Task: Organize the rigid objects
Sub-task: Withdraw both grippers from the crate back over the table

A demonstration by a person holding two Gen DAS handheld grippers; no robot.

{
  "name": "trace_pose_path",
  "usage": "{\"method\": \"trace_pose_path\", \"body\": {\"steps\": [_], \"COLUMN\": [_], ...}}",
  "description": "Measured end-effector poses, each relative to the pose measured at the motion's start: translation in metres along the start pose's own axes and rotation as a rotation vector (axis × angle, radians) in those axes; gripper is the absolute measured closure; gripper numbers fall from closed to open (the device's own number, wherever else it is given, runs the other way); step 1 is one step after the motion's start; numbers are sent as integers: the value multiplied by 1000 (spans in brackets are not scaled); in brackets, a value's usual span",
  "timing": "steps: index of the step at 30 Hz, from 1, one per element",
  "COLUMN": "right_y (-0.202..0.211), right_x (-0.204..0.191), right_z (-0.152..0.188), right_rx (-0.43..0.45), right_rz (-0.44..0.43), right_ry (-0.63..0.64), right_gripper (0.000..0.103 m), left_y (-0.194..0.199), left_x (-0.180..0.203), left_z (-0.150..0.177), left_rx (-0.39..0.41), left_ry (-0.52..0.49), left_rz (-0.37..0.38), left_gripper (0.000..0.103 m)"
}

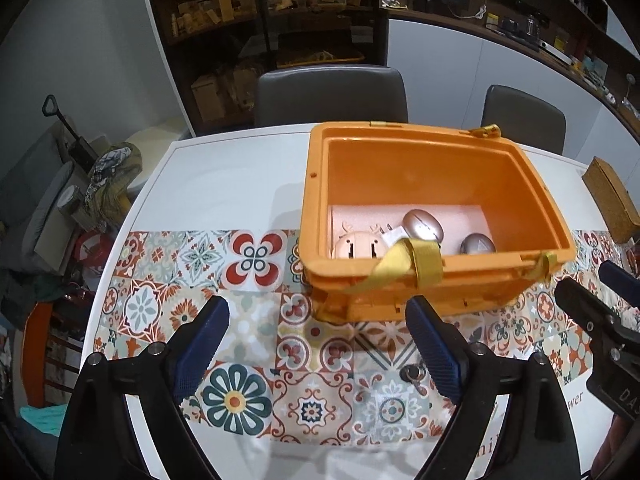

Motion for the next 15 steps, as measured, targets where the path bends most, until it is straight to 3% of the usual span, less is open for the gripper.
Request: {"method": "trace_pose_path", "body": {"steps": [15], "right_y": [-6], "right_x": [-10], "right_z": [48], "right_rx": [-56], "right_rz": [-18], "right_ry": [14], "right_gripper": [23], "left_y": [-9], "left_x": [-5], "left_z": [56], "left_rx": [-70], "left_ry": [12], "left_rz": [-4], "left_gripper": [11]}}
Point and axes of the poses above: each gripper's, at about its wrist camera, not at the fingertips, and y roughly against the way its jaws point, x to its right, z to its underside, the point moved 10 cm from there along -y, roughly the way its jaws point
